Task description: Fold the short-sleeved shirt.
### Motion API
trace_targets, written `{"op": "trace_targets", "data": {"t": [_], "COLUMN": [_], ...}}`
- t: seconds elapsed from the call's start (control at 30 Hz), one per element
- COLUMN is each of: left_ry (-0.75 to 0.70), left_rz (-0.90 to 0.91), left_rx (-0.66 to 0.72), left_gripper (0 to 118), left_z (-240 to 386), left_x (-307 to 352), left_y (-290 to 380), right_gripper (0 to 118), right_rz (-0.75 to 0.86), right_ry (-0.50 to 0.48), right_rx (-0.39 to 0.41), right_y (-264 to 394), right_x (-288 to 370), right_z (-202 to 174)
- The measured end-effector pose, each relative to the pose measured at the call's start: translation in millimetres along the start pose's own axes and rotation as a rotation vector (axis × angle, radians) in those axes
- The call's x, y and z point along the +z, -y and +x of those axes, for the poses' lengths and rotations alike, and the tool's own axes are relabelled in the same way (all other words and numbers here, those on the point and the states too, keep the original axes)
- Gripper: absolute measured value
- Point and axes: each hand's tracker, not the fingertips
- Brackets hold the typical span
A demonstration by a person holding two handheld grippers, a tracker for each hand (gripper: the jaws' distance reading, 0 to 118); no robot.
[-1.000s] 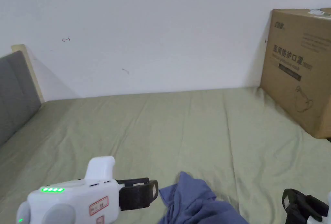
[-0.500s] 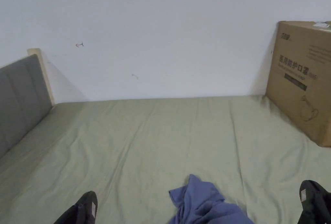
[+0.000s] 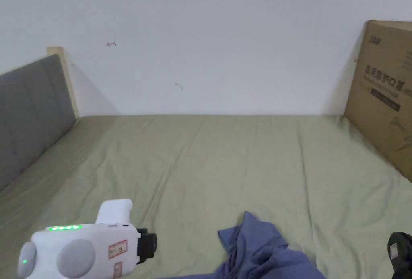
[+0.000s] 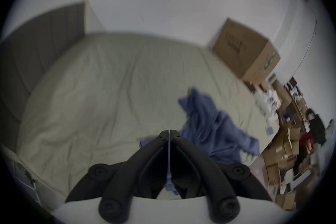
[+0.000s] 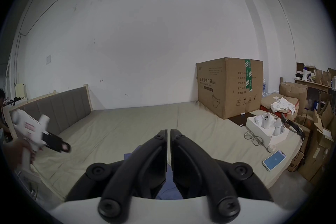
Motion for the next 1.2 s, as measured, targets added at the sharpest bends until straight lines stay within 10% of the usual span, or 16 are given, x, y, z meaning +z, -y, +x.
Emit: {"op": "trace_targets", "data": {"t": [0.07,0.43,0.53,0.6,0.63,0.73,0.87,0.93,0.97,1.0,1.2], "left_ry": [-0.085,-0.248,-0.276,-0.226,-0.187,0.03,-0.06,-0.031,-0.039,-0.043,-0.073], "left_rz": [-0.061,-0.191,-0.111,-0.06,-0.065,-0.079,0.086,0.117,0.116,0.111,0.068], "left_rx": [-0.015,-0.103,-0.183,-0.163,-0.139,0.019,0.034,0.095,0.103,0.105,0.097], "left_gripper": [112,115,82,9,3,3,3,3,3,3,3], "left_z": [-13,-31,-2,8,10,-3,-14,-23,-26,-29,-45], "left_x": [-45,-163,-146,-131,-127,-113,-68,-52,-48,-45,-46], "left_y": [11,59,66,70,72,69,61,61,62,64,79], "right_gripper": [4,4,4,4,4,4,5,48,105,117,116], "right_rz": [-0.023,-0.169,-0.193,-0.211,-0.222,-0.33,-0.619,-0.803,-0.876,-0.948,-1.152], "right_ry": [-0.006,0.007,0.002,-0.016,-0.035,-0.217,-0.407,-0.41,-0.413,-0.409,-0.191], "right_rx": [0.014,0.101,0.094,0.081,0.069,-0.012,-0.062,-0.068,-0.083,-0.094,-0.015], "right_y": [3,15,21,23,24,11,-10,-8,-1,9,79], "right_x": [-4,-31,-40,-48,-55,-91,-194,-256,-285,-312,-417], "right_z": [0,4,2,-1,-3,-8,-20,-26,-29,-32,-44]}}
